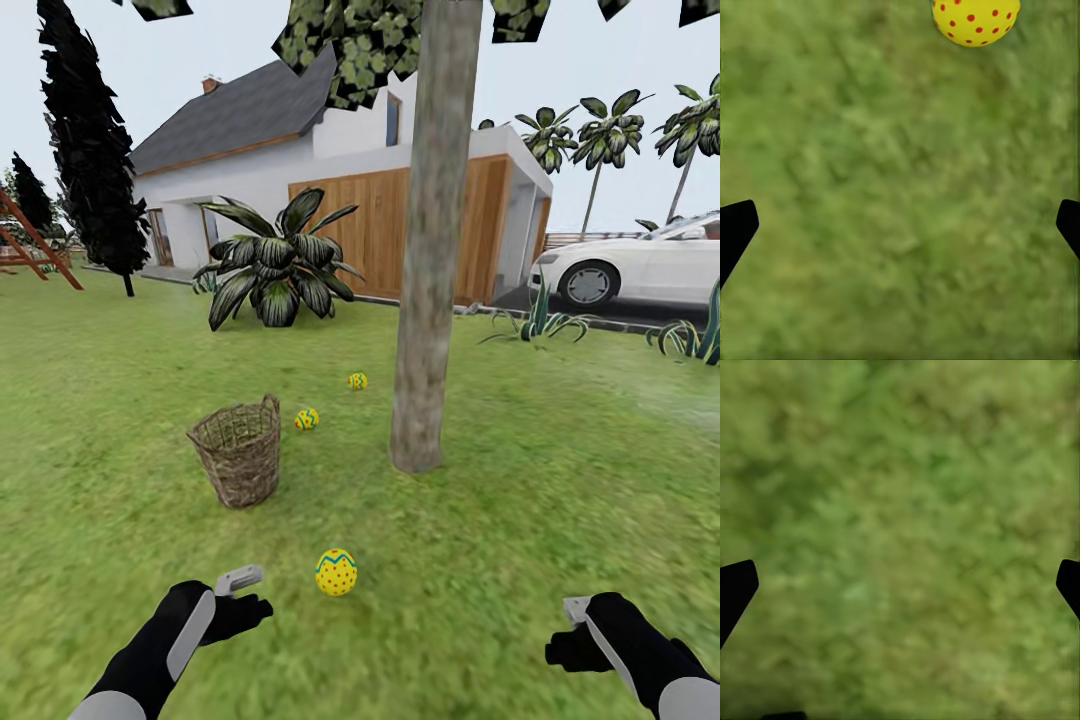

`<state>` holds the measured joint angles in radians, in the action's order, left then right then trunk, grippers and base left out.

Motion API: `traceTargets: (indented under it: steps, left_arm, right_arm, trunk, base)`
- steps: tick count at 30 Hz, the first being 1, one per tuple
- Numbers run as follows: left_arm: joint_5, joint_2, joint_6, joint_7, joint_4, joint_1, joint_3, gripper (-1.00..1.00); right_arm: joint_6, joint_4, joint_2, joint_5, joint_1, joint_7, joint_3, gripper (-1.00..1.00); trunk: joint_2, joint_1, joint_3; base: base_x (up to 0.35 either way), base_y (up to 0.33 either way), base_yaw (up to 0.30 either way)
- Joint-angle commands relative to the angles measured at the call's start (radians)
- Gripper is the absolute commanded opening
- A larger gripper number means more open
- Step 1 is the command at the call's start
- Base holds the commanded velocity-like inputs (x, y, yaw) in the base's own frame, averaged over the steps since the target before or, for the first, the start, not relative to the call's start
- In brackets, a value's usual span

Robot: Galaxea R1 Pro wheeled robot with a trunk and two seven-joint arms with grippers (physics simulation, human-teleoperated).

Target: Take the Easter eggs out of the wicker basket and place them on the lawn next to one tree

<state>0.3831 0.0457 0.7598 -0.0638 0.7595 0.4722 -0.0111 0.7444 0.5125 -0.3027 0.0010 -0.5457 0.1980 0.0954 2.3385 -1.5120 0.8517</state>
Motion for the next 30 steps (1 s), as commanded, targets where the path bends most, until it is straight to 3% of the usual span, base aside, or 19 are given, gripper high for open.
traceTargets:
  steps: [1, 30]
  left_arm:
    - [0.01, 0.0, 0.004, -0.007, 0.001, 0.0, -0.001, 1.0]
    - [0.008, -0.015, 0.004, -0.013, 0.001, 0.0, -0.003, 1.0]
  right_arm:
    - [0.004, 0.001, -0.001, 0.001, 0.0, 0.003, 0.006, 1.0]
    - [0.004, 0.001, 0.001, 0.001, 0.0, 0.003, 0.007, 1.0]
  trunk:
    - [-0.007, 0.004, -0.002]
    - [-0.21, 0.115, -0.093]
  base:
    - [0.0, 0.0, 0.0]
    - [0.0, 0.0, 0.0]
